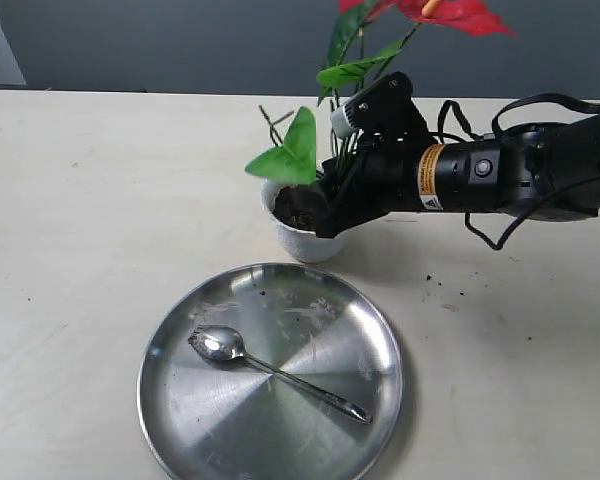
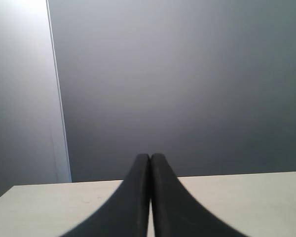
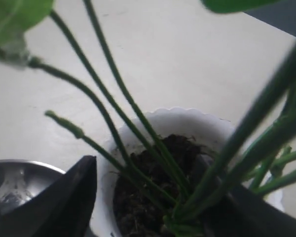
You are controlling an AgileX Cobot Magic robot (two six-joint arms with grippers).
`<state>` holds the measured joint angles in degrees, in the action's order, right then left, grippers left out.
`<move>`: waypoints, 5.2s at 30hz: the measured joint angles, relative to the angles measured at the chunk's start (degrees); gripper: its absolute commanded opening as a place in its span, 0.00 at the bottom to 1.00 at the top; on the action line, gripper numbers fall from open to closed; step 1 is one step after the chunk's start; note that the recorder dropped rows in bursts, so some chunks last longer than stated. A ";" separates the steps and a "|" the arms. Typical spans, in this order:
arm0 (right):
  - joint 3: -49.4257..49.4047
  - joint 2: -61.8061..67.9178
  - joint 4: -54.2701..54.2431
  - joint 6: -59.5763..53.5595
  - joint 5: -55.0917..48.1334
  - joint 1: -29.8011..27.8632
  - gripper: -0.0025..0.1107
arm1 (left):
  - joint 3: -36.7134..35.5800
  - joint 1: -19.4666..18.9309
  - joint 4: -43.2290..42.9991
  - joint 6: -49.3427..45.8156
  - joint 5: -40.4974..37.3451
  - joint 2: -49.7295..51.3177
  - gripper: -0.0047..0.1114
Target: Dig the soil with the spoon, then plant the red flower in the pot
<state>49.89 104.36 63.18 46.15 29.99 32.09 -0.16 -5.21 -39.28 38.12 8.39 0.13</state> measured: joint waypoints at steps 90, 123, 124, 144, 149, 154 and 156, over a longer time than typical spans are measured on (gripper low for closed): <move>-0.46 -15.92 18.93 21.31 -12.85 0.11 0.29 | 0.00 0.00 0.00 0.00 0.00 0.00 0.04; -0.46 -15.71 31.04 30.75 -8.83 0.11 0.48 | 0.00 0.00 0.00 0.00 0.00 0.00 0.04; -0.46 -15.71 31.08 31.65 -8.83 0.11 0.48 | 0.00 0.00 0.00 0.00 0.00 0.00 0.04; -0.78 -16.89 36.60 43.86 -9.13 0.11 0.17 | 0.00 0.00 0.00 0.00 0.00 0.00 0.04; -1.76 -18.42 36.71 47.46 -12.07 0.11 0.11 | 0.00 0.00 0.00 0.00 0.00 0.00 0.04; -6.98 -26.02 36.71 48.30 -18.37 0.11 0.02 | 0.00 0.00 0.00 0.00 0.00 0.00 0.04; -10.01 -30.95 36.71 49.29 -19.46 0.11 0.02 | 0.00 0.00 0.00 0.00 0.00 0.00 0.04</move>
<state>39.88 73.40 99.88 95.44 10.53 32.20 -0.16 -5.21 -39.28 38.12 8.39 0.13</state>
